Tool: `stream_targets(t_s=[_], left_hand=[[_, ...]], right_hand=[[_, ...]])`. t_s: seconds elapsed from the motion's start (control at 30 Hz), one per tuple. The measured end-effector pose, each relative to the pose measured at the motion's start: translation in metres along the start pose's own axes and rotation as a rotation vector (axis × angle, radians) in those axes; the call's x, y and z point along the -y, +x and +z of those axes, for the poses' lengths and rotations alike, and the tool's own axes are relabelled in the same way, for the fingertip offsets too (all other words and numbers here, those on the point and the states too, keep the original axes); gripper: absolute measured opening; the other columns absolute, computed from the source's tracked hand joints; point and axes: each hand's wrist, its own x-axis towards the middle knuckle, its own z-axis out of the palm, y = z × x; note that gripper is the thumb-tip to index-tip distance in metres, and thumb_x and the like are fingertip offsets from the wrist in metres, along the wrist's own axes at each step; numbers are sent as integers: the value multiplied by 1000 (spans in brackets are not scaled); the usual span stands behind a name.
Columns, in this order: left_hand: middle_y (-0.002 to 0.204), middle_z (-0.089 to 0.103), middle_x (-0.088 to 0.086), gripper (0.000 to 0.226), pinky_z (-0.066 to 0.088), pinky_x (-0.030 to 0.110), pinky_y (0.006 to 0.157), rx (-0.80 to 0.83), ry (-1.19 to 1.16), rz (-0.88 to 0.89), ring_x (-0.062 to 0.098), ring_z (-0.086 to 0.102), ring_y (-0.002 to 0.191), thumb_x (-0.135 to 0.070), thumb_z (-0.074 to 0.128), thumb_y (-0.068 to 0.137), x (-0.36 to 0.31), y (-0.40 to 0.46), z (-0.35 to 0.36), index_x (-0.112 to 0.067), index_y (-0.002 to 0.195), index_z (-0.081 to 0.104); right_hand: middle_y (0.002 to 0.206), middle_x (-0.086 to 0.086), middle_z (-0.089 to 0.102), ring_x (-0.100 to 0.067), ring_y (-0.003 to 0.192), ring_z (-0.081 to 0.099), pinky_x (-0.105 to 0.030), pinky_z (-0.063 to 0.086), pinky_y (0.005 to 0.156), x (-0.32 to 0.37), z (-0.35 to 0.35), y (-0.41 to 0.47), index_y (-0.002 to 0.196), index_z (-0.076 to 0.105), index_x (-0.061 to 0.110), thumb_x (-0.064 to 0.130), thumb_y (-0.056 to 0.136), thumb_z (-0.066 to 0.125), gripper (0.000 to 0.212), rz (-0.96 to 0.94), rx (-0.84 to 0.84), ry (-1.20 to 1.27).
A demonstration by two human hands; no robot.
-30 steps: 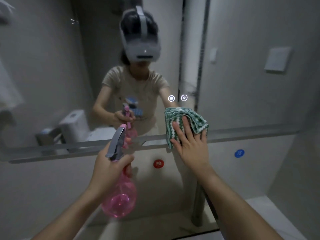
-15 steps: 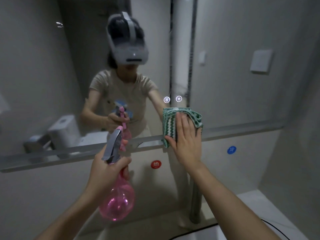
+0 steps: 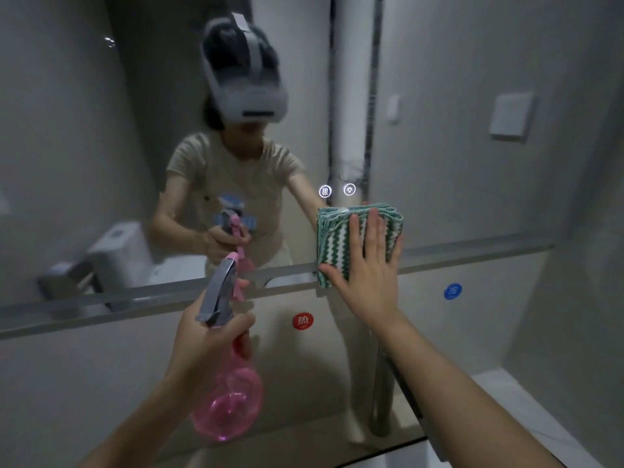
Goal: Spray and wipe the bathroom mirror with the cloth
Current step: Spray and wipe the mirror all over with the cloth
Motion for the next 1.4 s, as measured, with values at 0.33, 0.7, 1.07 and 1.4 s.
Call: stream_targets(t_s=[0.33, 0.7, 1.07, 1.4], left_hand=[[42, 48, 11, 18, 42, 27, 35, -77, -29, 6, 21, 43, 36, -4, 60, 55, 4, 13, -18, -6, 73, 58], [39, 46, 9, 16, 42, 25, 36, -175, 8, 102, 17, 43, 35, -2, 63, 59, -10, 19, -99, 2, 57, 48], [43, 47, 9, 22, 43, 30, 40, -377, 25, 142, 19, 44, 39, 12, 64, 73, -11, -2, -183, 1, 92, 59], [40, 46, 13, 26, 42, 24, 41, -235, 41, 277, 23, 42, 38, -8, 58, 60, -52, 4, -109, 11, 76, 50]], right_hand=[[155, -23, -4, -30, 144, -18, -51, -4, 116, 45, 23, 2, 149, -16, 9, 65, 94, 17, 85, 197, -146, 100], [155, -17, -23, -32, 144, -17, -53, -8, 115, 164, 34, 7, 150, -14, 10, 65, 90, 28, 92, 38, -181, 97], [159, -17, -9, -30, 147, -6, -55, 1, 117, 255, 24, 37, 153, 3, 9, 65, 93, 33, 87, -351, -263, 37], [155, -2, 24, -17, 142, 27, -66, 19, 109, 184, -25, 109, 147, 36, 27, 71, 85, 46, 76, -645, -362, 30]])
